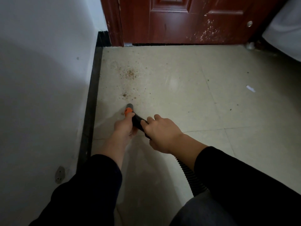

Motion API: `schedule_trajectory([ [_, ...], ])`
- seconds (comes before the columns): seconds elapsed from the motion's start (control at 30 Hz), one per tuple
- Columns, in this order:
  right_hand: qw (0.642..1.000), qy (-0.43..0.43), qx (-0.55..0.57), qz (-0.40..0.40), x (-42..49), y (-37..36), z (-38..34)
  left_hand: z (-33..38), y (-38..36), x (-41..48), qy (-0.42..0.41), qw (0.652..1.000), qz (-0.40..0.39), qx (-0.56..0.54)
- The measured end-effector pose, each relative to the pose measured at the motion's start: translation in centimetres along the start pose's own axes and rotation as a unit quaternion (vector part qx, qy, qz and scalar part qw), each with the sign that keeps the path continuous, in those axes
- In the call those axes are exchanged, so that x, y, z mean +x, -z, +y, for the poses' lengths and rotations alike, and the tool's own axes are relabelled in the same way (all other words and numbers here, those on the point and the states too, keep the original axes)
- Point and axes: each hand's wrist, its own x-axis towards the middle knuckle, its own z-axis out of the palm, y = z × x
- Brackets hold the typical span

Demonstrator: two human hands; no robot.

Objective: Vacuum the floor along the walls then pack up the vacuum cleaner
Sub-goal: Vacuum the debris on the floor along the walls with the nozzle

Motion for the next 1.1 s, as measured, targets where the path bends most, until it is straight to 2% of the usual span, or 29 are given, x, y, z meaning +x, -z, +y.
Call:
schedule_trajectory([
  [0.7, 0.996, -0.086, 0.001, -0.017, -2.2, -0.5, 2.9, -1.5, -6.0, 0.6, -0.008, 0.997, -0.063, 0.045],
  [1.1, 0.995, -0.095, 0.022, -0.004, -0.7, -0.8, 3.7, -0.3, -6.6, 2.5, -0.023, 0.998, -0.047, 0.034],
])
